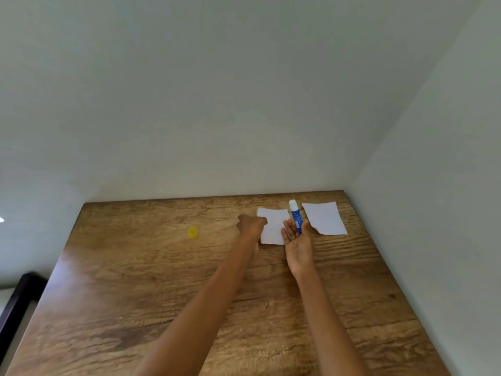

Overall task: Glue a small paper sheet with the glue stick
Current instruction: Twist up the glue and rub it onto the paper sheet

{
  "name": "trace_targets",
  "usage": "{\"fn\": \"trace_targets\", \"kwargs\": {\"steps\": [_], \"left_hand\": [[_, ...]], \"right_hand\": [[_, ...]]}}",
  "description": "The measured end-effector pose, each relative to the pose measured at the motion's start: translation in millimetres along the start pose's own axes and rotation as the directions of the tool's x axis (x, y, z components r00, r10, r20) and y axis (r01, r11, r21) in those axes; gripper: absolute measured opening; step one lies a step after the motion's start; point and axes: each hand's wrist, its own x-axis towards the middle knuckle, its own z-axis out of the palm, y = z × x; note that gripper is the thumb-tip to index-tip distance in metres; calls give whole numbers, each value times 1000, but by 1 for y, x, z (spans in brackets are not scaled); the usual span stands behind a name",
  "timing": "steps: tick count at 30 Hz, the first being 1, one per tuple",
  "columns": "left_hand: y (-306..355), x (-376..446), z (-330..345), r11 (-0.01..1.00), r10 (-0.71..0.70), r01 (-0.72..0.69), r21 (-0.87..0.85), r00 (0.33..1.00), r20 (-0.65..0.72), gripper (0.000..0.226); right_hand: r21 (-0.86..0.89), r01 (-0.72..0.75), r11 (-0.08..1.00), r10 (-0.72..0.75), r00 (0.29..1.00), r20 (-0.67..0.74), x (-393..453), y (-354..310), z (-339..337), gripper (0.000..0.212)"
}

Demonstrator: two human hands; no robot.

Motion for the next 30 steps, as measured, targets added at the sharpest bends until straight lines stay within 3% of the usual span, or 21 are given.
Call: {"fn": "trace_targets", "kwargs": {"steps": [4, 8, 12, 16, 20, 24, 27, 30], "left_hand": [[-3, 2, -1, 990, 110, -108, 87, 994, -16, 62], [-20, -9, -13, 925, 321, -303, 228, 946, -42, 40], [-43, -38, -43, 920, 382, -384, 83, 923, 33, 26], [-70, -78, -101, 913, 407, -407, -26, 913, -23, 24], [-105, -114, -162, 886, 464, -465, -5, 885, -40, 17], [-141, -143, -205, 825, 538, -514, 236, 841, -48, 22], [-162, -159, -221, 657, 621, -530, 536, 784, 13, 35], [-166, -169, -227, 504, 610, -507, 699, 782, 126, 43]], "right_hand": [[1, -6, 1000, 6, 1000, -9, -2, -2, 1, 43], [92, 17, 996, -12, 998, -57, -21, -4, 12, 30], [170, 99, 981, -80, 990, -113, -62, 5, 25, 27], [234, 114, 966, -96, 991, -90, -117, 20, 38, 30], [237, 91, 967, -84, 996, -36, -173, 47, 45, 32], [205, 73, 976, -67, 997, -34, -215, 80, 38, 31], [167, 54, 984, -45, 997, -58, -237, 103, 28, 28], [124, 32, 992, -21, 996, -88, -249, 116, 20, 27]]}}
